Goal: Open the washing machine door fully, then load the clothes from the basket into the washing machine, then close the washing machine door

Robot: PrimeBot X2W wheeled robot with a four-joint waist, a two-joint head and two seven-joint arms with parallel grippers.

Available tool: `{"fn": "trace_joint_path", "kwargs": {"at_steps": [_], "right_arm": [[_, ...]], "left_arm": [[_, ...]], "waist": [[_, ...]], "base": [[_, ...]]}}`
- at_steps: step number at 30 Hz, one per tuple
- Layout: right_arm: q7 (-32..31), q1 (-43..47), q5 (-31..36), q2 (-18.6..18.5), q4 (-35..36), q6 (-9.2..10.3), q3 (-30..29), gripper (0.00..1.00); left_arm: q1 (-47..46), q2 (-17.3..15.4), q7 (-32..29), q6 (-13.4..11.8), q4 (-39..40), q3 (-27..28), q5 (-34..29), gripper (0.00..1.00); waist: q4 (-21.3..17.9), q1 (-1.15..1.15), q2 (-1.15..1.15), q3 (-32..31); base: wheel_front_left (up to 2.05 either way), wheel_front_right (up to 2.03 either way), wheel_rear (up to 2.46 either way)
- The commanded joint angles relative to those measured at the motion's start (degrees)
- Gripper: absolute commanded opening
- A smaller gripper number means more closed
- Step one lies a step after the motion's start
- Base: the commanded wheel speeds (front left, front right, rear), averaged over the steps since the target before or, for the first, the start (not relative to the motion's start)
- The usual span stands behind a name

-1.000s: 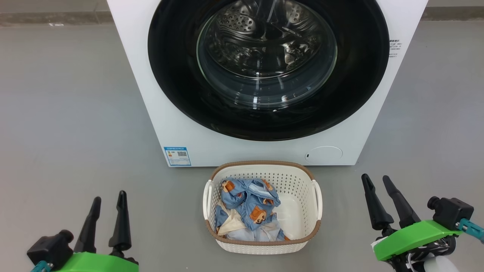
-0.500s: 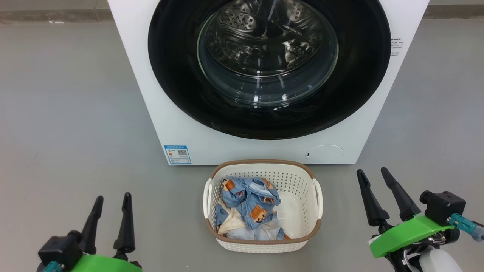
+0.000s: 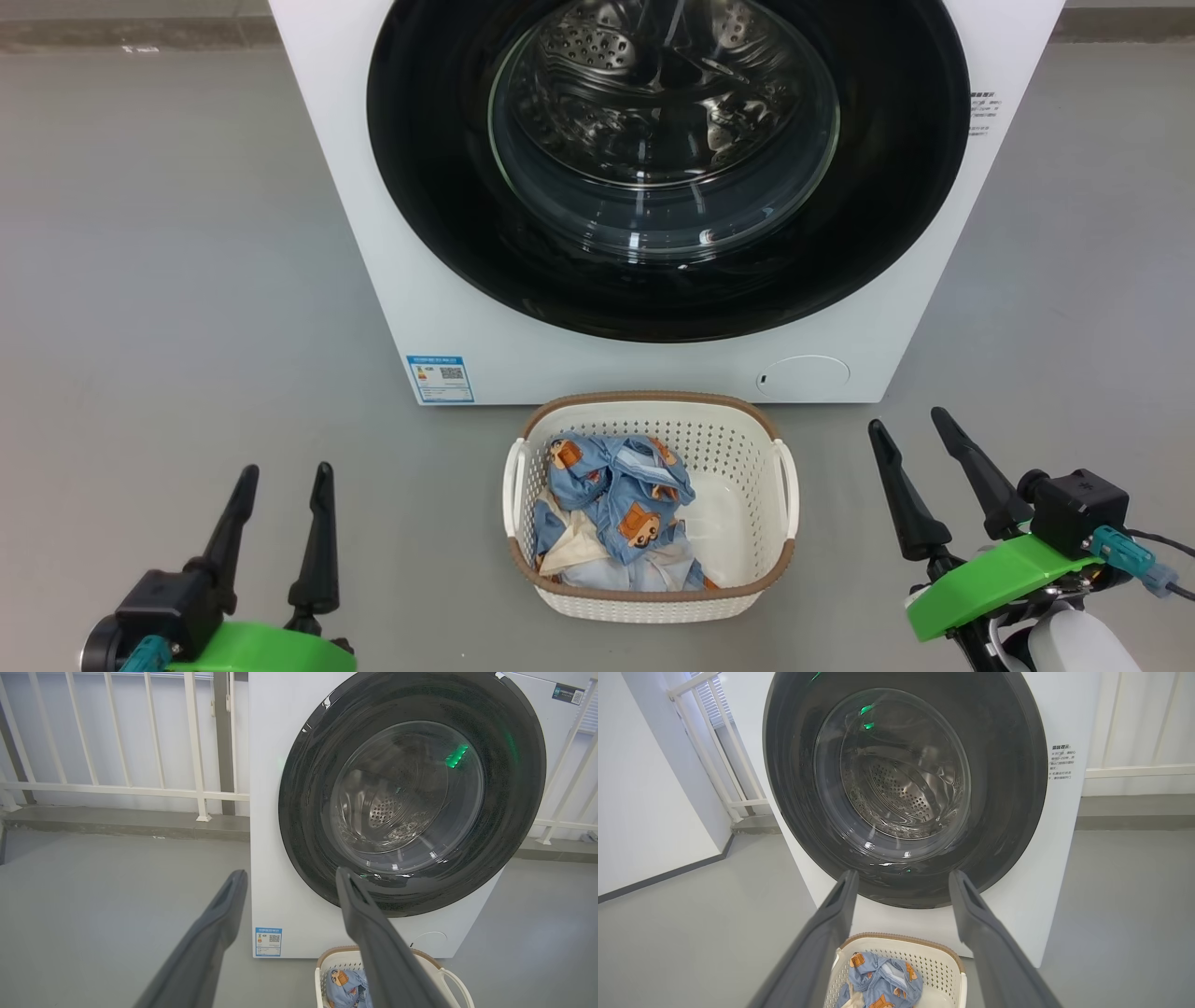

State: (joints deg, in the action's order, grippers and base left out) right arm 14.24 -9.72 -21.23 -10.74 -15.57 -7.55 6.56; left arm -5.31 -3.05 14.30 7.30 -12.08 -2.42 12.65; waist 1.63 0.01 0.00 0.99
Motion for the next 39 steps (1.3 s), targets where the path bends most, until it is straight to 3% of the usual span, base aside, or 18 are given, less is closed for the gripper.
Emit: {"fn": "trace_joint_path", "kwargs": {"at_steps": [1, 39], "right_arm": [[0.75, -2.38, 0.47, -0.38, 1.09, 0.06, 1.25, 1.0], [0.75, -2.66, 0.27, -0.64, 0.69, 0.06, 1.42, 1.0]], "left_arm": [[-2.17, -0.95, 0.7, 0.19, 1.51, 1.72, -0.5, 1.0], [-1.67, -0.17, 0.7, 0.19, 1.65, 3.36, -3.25, 1.0]], "waist": [[-0.01, 0.0, 0.0, -0.01], [-0.19, 0.0, 0.0, -0.49]], "base": [[0.0, 0.0, 0.0], [0.02, 0.03, -0.05]]}}
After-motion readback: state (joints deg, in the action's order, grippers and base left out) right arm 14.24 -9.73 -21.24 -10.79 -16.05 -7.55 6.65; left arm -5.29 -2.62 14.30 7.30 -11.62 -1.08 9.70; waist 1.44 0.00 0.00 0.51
